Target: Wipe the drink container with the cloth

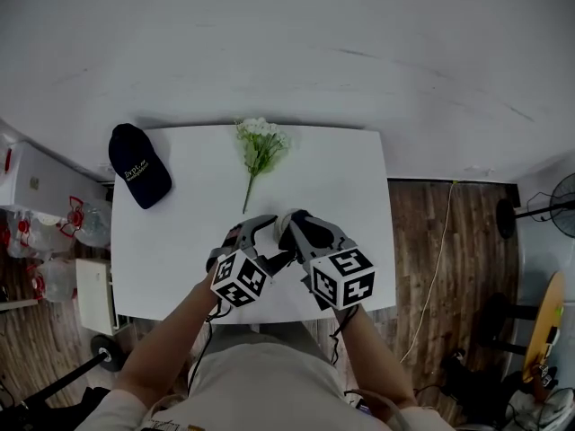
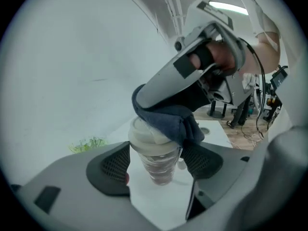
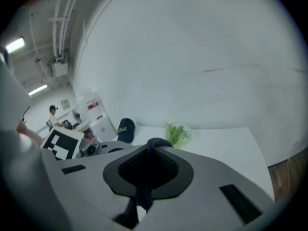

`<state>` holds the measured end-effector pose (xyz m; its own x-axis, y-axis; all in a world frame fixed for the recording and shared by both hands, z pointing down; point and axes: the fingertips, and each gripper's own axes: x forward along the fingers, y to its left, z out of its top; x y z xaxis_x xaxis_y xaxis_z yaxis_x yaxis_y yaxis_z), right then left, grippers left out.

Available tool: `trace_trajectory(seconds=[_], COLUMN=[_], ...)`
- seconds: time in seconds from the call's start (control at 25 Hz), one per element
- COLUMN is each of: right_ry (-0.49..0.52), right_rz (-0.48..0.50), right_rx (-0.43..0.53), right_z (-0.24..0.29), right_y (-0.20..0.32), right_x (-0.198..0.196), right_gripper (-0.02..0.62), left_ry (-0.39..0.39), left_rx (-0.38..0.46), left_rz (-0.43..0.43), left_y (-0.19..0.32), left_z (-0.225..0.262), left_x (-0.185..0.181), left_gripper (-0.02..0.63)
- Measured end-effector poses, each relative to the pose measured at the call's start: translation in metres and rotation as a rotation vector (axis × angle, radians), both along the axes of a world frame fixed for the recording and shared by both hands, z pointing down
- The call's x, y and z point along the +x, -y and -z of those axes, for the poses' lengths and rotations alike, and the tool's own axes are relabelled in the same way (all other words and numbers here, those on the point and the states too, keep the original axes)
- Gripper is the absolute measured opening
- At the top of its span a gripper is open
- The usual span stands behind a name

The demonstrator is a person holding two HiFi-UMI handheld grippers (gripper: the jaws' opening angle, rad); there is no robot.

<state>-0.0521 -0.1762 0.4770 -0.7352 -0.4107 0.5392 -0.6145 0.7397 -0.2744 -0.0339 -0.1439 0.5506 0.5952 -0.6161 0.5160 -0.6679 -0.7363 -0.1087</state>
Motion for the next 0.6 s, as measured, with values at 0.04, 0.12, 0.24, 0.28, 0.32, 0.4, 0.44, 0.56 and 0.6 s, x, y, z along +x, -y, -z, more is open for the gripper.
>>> trace_trajectory(seconds=[0.04, 0.12, 0.24, 0.28, 0.32, 0.4, 0.44, 0.56, 0.6], right_ry=[0.041, 0.108, 0.161, 0.166, 0.169, 0.175, 0.184, 0.260, 0.290], right_rz=[-0.047, -0.123, -0.196, -0.208, -0.216, -0.227, -0.234, -0.259, -0.265], right_rx=[-0.014, -0.023, -0.020, -0.019, -0.017, -0.012, -0.006, 0.011, 0.017], right_z=[0.002, 0.007, 0.010, 0.009, 0.008, 0.006, 0.006, 0.015, 0.020], right_y=[0.007, 0.017, 0.027, 0.029, 0.030, 0.033, 0.034, 0.039, 0.040], right_x=[0.009, 0.025, 0.048, 0.054, 0.060, 0.069, 0.073, 0.082, 0.085], right_gripper=[0.037, 0.038, 0.038, 0.038, 0.038, 0.038, 0.038, 0.038, 0.038], left_ry=[-0.030, -0.088, -0.163, -0.179, -0.192, -0.222, -0.240, -0.297, -0.306], left_rx=[-0.010, -0.030, -0.034, -0.023, -0.006, 0.024, 0.029, 0.022, 0.021], left_rz=[0.015, 0.055, 0.089, 0.083, 0.072, 0.057, 0.060, 0.112, 0.133], left_y=[0.000, 0.000, -0.002, -0.001, 0.000, 0.003, 0.005, 0.016, 0.021], left_z=[0.002, 0.005, 0.019, 0.027, 0.036, 0.052, 0.057, 0.070, 0.073], left_x=[0.001, 0.000, -0.005, -0.006, -0.005, -0.005, -0.006, -0.011, -0.012], left_gripper=[0.358, 0.357, 0.357, 0.357, 0.357, 0.357, 0.357, 0.357, 0.357])
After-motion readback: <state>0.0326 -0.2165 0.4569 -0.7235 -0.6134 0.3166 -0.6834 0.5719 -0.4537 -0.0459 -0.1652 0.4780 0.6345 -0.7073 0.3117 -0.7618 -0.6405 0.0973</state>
